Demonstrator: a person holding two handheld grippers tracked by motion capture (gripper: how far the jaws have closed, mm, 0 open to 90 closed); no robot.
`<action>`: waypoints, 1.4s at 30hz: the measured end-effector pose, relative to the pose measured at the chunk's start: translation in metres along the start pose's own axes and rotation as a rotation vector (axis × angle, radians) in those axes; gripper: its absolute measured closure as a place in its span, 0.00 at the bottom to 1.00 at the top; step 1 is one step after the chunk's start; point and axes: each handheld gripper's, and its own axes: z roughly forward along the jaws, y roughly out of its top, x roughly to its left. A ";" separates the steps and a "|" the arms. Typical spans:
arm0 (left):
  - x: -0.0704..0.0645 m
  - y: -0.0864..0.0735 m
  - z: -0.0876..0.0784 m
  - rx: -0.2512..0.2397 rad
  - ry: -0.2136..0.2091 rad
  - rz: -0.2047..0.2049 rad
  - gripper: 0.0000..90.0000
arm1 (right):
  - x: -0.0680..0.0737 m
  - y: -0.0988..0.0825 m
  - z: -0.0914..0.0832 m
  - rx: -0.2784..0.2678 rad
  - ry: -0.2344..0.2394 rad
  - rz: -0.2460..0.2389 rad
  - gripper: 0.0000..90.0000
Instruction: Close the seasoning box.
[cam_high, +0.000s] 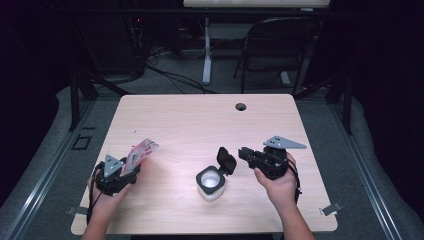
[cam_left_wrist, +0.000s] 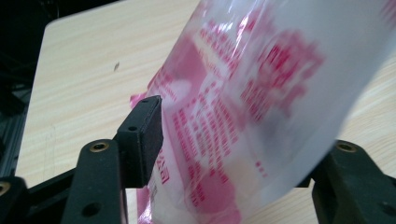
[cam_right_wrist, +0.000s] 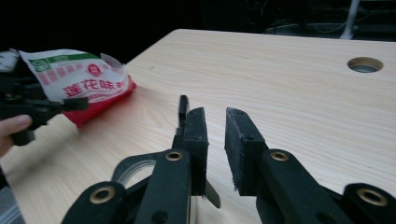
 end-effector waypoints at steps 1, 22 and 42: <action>-0.001 0.002 -0.002 -0.004 -0.014 -0.009 0.45 | -0.001 0.000 0.001 0.003 -0.009 -0.004 0.87; -0.065 0.014 0.008 0.037 -0.185 0.113 0.34 | 0.008 -0.011 0.023 0.074 0.031 -0.006 0.92; -0.092 0.019 0.010 0.054 -0.233 0.146 0.34 | 0.039 -0.021 0.037 0.137 0.095 -0.091 0.91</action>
